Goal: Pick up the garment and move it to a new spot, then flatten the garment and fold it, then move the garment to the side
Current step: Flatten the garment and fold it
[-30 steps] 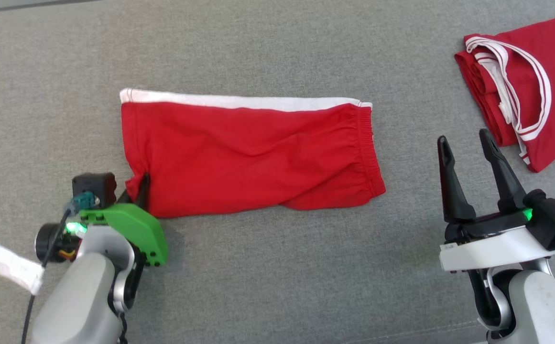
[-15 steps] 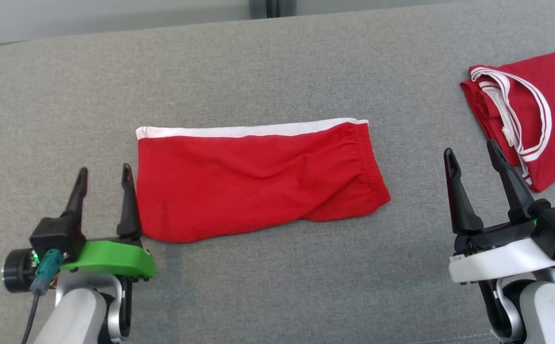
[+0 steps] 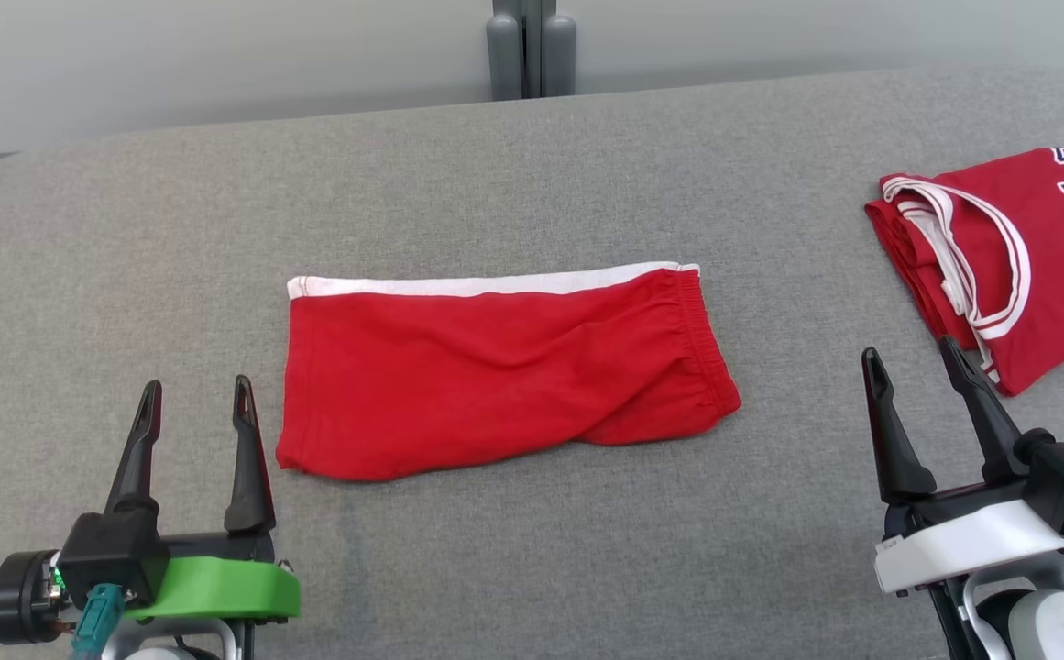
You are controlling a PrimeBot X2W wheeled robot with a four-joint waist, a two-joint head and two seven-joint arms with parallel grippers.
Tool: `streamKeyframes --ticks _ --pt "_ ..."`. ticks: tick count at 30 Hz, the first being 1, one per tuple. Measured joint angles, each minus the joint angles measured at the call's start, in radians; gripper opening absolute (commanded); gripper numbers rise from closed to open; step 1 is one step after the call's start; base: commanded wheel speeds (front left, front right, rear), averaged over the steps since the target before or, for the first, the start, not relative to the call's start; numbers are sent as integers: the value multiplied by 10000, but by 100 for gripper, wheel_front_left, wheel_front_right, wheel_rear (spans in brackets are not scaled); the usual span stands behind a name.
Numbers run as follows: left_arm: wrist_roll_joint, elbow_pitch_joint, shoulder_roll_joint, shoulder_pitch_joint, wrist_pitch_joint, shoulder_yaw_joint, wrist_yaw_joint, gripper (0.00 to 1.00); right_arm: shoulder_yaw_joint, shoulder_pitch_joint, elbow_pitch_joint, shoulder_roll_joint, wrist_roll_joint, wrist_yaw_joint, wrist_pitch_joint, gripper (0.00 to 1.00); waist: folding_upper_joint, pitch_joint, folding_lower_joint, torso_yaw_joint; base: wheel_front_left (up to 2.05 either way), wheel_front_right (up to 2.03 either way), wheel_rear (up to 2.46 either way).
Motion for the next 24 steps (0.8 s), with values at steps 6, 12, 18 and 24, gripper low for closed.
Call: streamKeyframes --ticks 6,12,18,24 --pt "-56 -184 -2 158 90 -42 69 100 -56 94 -109 8 17 0 65 100 0 -139 0 58 0 0 0" --pt "-94 -136 29 157 105 -58 35 100 -52 94 -140 2 84 0 94 100 0 -121 0 73 0 0 0" --pt "-104 -121 44 132 123 -98 17 100 -44 86 -127 -33 100 0 153 100 0 -50 0 105 0 0 0" --pt "-40 -263 0 -373 125 -276 -138 100 190 -237 178 -291 192 0 364 100 0 329 0 300 0 0 0"
